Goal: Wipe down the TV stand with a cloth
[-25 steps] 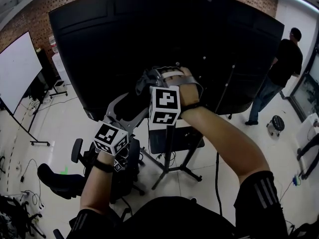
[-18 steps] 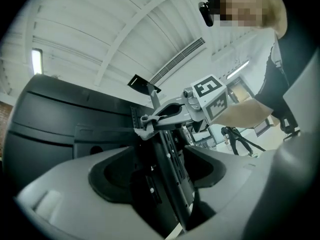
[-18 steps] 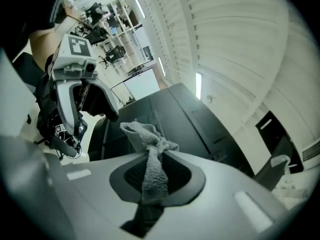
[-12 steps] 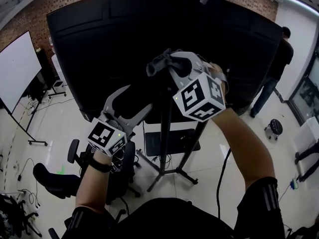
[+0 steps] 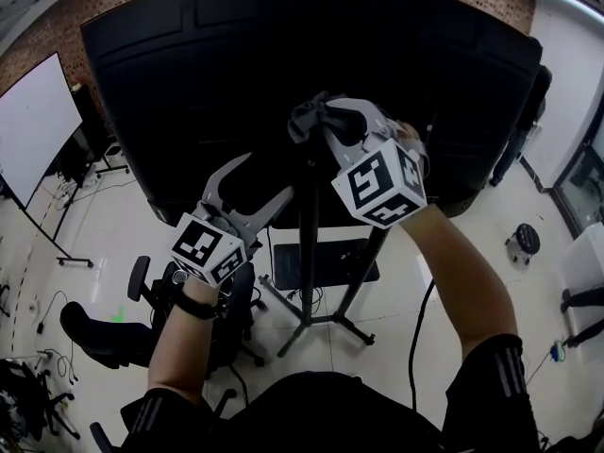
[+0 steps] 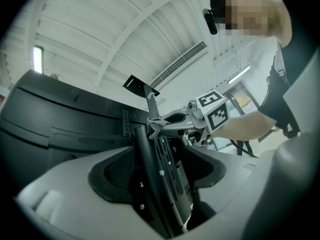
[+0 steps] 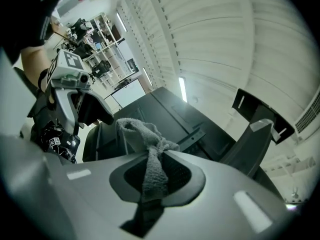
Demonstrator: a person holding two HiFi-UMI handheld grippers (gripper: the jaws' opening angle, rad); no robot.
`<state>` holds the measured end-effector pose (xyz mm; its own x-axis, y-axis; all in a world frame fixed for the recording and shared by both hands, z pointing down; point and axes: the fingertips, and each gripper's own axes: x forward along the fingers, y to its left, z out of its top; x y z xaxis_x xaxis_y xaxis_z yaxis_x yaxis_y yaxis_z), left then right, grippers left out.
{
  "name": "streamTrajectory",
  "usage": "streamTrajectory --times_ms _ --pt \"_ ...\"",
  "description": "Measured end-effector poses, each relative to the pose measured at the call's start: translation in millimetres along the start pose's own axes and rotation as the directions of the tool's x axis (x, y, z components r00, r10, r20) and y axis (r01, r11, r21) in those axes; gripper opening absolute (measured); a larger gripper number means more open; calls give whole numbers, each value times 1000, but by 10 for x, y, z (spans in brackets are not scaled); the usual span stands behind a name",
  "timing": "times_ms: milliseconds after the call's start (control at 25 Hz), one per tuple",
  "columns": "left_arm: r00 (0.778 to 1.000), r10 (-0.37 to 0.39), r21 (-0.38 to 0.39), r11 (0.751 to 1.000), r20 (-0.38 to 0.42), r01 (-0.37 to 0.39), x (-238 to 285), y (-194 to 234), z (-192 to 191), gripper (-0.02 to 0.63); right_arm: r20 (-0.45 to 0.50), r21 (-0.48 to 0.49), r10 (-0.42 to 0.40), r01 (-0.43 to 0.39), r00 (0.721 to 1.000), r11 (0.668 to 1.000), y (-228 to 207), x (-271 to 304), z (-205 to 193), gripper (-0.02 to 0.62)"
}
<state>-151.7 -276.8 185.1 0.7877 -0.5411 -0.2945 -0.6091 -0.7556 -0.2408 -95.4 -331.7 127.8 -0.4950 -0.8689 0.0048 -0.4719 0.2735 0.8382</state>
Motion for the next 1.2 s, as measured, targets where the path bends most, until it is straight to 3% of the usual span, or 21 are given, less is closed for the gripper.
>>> streamTrajectory --times_ms 520,960,1200 --pt "997 25 -36 999 -67 -27 80 -141 -373 335 8 106 138 -138 990 985 670 -6 -559 38" --pt "990 21 -83 996 -142 -33 -39 -268 -874 336 -42 89 218 -214 975 973 1426 -7 -937 40" --pt "981 16 -117 992 -192 -39 -134 -348 -1229 336 -45 140 260 -251 965 958 1782 -51 -1109 41"
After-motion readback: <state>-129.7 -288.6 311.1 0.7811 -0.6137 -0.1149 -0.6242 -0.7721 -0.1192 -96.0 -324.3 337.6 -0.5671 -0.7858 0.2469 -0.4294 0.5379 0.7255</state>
